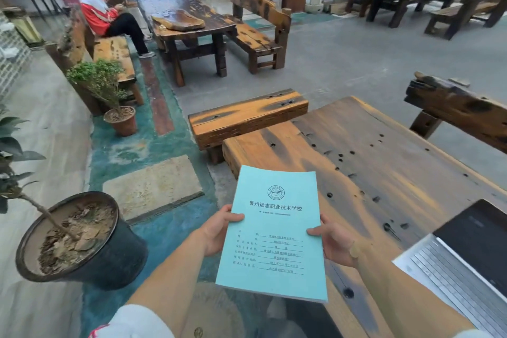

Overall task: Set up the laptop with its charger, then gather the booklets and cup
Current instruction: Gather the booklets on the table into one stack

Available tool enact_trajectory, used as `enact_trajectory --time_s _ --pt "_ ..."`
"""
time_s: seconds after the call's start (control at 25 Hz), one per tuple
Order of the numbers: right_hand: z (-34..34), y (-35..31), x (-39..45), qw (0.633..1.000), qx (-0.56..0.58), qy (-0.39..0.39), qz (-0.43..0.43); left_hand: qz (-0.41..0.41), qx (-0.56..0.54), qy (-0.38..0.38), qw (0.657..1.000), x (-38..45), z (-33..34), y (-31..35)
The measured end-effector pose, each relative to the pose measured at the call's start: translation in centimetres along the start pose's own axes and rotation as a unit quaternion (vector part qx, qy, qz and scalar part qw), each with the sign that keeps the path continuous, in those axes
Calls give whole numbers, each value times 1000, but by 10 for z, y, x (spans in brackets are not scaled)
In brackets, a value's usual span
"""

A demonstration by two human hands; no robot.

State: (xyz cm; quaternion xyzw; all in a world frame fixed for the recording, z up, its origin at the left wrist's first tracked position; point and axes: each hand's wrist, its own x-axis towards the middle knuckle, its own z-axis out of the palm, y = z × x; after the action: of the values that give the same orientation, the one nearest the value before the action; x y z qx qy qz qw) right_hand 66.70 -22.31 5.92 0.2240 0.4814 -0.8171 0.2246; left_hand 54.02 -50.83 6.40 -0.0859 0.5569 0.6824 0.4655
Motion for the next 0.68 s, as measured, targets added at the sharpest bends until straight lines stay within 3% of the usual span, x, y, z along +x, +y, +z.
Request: enact_trajectory --time_s 0.24,0.68 --pt "-1 -49 78 999 11 -52 1 11 5 43 999 51 -27 54" --pt "-38 -145 160 995 10 95 15 -51 97 56 992 185 -20 159"
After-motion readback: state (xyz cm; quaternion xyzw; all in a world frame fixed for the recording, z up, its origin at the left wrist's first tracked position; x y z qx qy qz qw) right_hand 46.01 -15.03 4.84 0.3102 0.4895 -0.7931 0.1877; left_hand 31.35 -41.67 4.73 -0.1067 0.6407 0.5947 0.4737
